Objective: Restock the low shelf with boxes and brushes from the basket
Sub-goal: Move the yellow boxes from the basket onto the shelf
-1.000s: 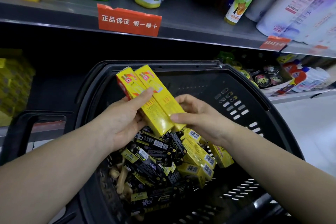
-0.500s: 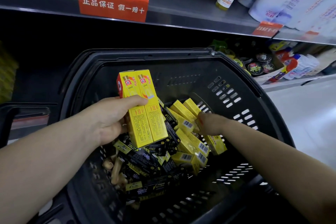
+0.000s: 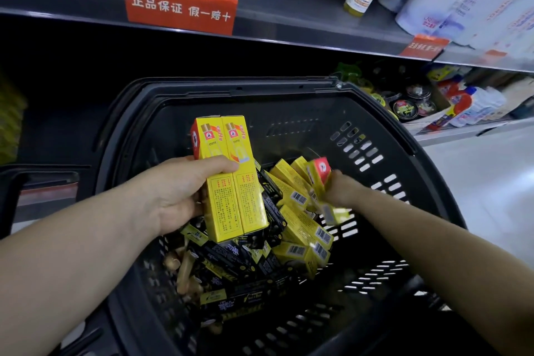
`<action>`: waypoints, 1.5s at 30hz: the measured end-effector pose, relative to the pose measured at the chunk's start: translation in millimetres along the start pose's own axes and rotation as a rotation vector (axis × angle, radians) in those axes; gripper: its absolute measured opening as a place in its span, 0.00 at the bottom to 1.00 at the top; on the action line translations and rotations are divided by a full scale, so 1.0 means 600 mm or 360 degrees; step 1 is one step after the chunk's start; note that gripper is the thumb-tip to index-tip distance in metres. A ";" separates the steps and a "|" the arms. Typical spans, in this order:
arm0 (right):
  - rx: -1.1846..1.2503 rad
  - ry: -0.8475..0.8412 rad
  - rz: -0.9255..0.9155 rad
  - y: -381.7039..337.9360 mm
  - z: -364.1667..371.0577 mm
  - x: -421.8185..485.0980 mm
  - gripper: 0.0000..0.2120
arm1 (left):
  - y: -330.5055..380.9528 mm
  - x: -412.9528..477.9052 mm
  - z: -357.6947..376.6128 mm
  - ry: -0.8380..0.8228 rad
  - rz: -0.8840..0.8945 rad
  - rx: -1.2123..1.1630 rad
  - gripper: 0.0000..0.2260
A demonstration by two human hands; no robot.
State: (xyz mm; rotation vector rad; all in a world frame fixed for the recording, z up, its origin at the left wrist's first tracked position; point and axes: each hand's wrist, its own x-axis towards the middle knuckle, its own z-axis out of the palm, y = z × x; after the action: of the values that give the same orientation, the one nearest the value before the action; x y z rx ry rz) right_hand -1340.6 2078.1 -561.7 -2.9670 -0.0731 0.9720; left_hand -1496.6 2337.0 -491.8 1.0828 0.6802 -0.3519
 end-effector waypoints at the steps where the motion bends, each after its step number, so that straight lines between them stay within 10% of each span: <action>1: 0.0407 -0.0089 -0.0077 -0.013 -0.023 -0.015 0.24 | 0.001 0.000 0.000 -0.0011 0.0003 -0.0015 0.08; 4: 0.1565 -0.0654 -0.0439 -0.053 -0.074 -0.082 0.18 | 0.003 -0.004 0.003 -0.0103 0.0056 -0.0059 0.10; 7: 0.1893 -0.0974 -0.0749 -0.101 -0.095 -0.141 0.17 | 0.004 -0.011 0.009 -0.0100 0.0196 -0.0031 0.14; 20: 0.2269 -0.0696 -0.0625 -0.250 -0.075 -0.251 0.13 | 0.040 -0.091 -0.091 0.0010 0.0514 -0.0012 0.23; 24: 0.2240 -0.0871 -0.0812 -0.309 -0.058 -0.265 0.17 | 0.058 -0.103 -0.133 0.0376 0.0506 -0.0115 0.02; 32: 0.1857 -0.1050 -0.1037 -0.441 -0.052 -0.305 0.28 | 0.043 -0.177 -0.200 0.0404 0.0599 -0.0527 0.08; 37: 0.1430 -0.0962 -0.1052 -0.524 -0.049 -0.317 0.03 | 0.030 -0.207 -0.271 0.0503 0.0736 -0.0746 0.07; 45: 0.1130 -0.0971 -0.0982 -0.666 -0.020 -0.293 0.04 | 0.002 -0.159 -0.411 0.1009 0.0631 -0.1266 0.15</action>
State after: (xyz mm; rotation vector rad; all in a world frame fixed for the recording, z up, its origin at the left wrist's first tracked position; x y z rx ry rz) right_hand -1490.4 2468.2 -435.1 -1.7726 -0.4924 1.3674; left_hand -1649.5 2552.7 -501.0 0.5152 1.0179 0.6007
